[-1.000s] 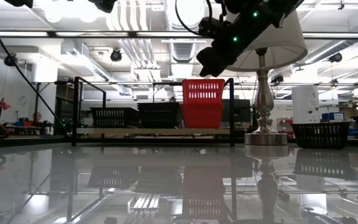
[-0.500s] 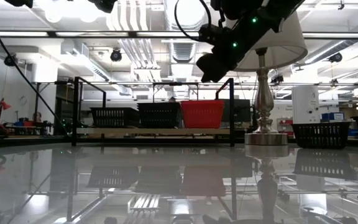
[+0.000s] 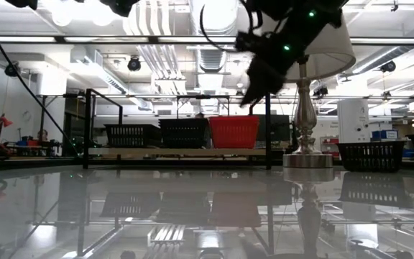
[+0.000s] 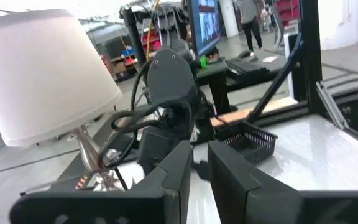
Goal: Stack baskets on shelf by color
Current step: Stack the red bin on the red bin on the shelf
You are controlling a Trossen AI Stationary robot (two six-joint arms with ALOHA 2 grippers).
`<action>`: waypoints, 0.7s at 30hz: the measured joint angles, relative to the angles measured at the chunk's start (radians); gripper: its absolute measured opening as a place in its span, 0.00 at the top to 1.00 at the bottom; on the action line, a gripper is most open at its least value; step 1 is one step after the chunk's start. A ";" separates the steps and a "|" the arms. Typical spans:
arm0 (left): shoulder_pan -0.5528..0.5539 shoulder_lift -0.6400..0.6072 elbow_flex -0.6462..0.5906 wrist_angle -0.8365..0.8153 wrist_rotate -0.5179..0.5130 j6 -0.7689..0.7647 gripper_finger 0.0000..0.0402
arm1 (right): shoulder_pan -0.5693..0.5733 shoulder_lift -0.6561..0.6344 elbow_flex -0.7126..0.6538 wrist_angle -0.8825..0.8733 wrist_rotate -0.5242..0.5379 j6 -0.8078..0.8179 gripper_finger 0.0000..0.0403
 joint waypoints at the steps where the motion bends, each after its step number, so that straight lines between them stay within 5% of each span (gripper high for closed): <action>1: 0.000 0.000 0.000 -0.012 0.000 0.000 0.90 | 0.000 0.000 0.006 -0.064 -0.001 0.036 0.98; 6: 0.000 0.021 0.000 -0.061 0.000 -0.001 0.90 | 0.026 -0.010 0.000 -0.257 0.004 0.159 0.98; 21: 0.138 0.420 0.179 -0.115 -0.016 0.000 1.00 | 0.302 -0.222 -0.095 -0.263 0.020 0.264 0.98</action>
